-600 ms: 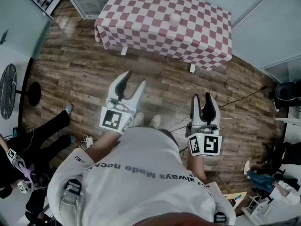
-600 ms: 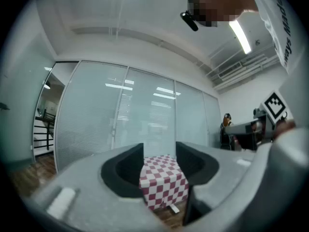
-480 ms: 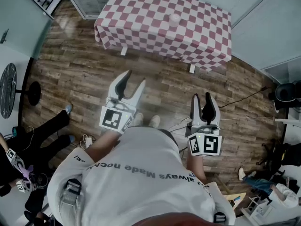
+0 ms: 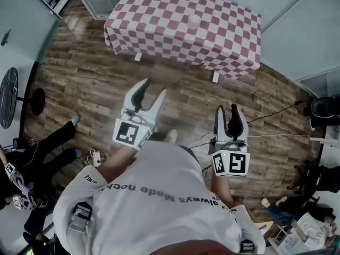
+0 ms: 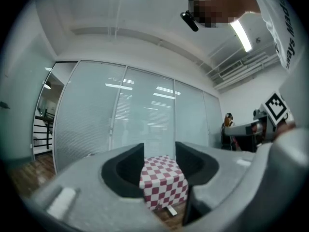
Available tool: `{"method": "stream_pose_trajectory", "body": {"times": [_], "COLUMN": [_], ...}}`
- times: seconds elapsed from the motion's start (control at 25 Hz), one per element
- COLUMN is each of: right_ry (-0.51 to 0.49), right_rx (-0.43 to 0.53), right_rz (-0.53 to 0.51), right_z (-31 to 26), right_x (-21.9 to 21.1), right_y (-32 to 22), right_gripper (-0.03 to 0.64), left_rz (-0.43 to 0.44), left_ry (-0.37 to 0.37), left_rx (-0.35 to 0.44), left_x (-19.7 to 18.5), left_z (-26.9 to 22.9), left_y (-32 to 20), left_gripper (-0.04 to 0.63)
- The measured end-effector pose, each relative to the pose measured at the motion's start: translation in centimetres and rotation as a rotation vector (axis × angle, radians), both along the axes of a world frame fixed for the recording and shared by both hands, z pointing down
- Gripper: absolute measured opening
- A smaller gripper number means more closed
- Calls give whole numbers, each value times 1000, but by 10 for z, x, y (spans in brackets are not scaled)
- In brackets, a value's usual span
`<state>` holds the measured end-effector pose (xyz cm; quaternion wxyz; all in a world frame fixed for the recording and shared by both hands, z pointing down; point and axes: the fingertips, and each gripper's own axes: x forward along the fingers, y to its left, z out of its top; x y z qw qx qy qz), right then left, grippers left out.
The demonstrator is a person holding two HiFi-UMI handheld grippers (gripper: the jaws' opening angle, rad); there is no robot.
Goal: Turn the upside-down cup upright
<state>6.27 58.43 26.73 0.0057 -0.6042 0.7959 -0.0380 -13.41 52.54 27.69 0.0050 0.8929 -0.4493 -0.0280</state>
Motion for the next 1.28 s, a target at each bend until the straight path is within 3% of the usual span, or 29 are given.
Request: {"method": "stream_pose_trajectory", "body": {"times": [0.56, 1.28], "right_ry": [-6, 15], "right_rx": [-32, -46], "right_rz": [-62, -64], "right_z": [13, 11], "right_x": [-4, -63], "right_y": [-43, -213], "right_gripper": [170, 167], "left_rz": [-29, 1], "left_ry": [-8, 8], "left_rx": [-30, -38], "left_x": [6, -44], "left_z": [12, 12], "left_y": [-33, -203], "left_gripper": [206, 206]}}
